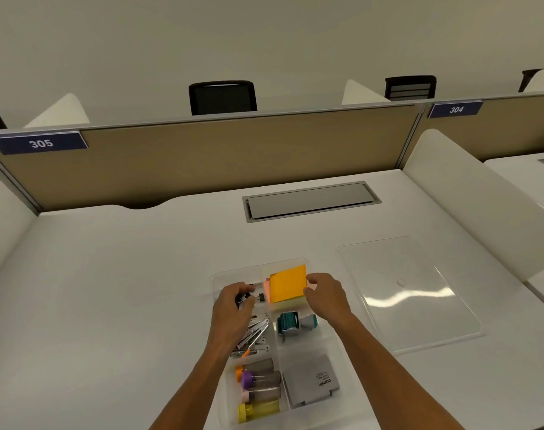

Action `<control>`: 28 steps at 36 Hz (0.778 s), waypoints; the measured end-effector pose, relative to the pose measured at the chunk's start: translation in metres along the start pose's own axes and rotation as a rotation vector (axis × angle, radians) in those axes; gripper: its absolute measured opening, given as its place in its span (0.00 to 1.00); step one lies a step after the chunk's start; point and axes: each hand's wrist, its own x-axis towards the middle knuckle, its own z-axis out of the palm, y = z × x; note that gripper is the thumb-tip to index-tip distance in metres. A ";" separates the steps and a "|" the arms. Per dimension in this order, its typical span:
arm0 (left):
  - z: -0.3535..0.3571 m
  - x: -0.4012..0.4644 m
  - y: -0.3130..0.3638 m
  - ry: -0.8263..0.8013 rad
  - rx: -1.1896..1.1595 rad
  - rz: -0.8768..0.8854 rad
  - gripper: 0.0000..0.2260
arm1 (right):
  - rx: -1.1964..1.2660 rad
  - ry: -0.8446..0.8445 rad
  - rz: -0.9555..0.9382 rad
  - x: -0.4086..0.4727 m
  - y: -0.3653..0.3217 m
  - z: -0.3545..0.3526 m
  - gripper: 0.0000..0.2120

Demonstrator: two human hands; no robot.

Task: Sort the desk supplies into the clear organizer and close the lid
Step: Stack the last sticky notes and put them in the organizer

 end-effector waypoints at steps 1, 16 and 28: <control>-0.001 -0.002 0.000 0.003 -0.005 -0.001 0.08 | -0.020 -0.008 -0.004 -0.001 0.000 0.000 0.21; -0.003 -0.036 -0.027 0.067 0.259 0.133 0.11 | 0.035 0.098 -0.094 -0.019 0.026 -0.003 0.20; 0.001 -0.074 -0.051 0.084 0.388 0.128 0.13 | 0.066 0.132 -0.100 -0.052 0.064 0.005 0.19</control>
